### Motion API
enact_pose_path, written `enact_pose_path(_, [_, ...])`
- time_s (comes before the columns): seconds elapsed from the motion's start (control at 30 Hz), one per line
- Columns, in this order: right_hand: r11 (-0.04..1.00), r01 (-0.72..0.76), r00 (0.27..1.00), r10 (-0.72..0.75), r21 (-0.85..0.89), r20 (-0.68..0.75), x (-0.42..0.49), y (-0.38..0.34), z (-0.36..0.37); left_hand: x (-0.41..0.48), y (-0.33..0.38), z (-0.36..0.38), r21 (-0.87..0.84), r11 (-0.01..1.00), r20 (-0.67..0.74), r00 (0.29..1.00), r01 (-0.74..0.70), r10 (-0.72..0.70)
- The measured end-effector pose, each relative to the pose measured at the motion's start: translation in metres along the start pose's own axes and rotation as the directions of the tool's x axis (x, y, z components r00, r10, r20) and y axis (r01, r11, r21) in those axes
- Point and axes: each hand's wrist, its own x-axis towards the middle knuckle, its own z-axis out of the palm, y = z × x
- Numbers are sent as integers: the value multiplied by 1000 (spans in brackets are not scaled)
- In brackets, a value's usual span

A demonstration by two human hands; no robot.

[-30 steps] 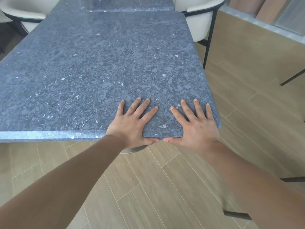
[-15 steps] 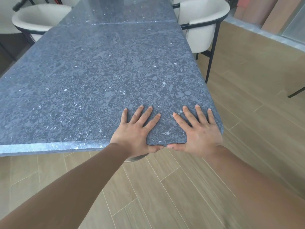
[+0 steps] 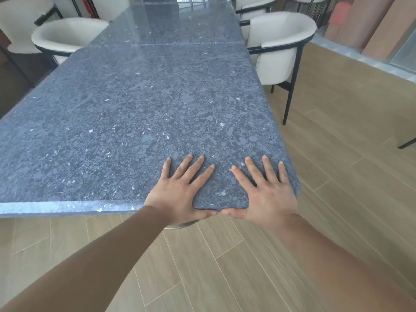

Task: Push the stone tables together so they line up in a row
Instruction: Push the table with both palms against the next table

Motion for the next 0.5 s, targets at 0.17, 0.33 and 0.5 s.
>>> enact_pose_path(0.17, [999, 3, 999, -2, 38, -38, 1, 1, 2, -1, -7, -4, -138, 990, -76, 997, -7, -4])
enact_pose_path(0.33, [895, -86, 986, 139, 437, -89, 3, 10, -5, -2, -11, -5, -524, 848, -225, 947, 81, -230])
enact_pose_path(0.5, [515, -199, 952, 304, 834, 40, 4, 22, -29, -27, 27, -38, -827, 508, -137, 791, 240, -596])
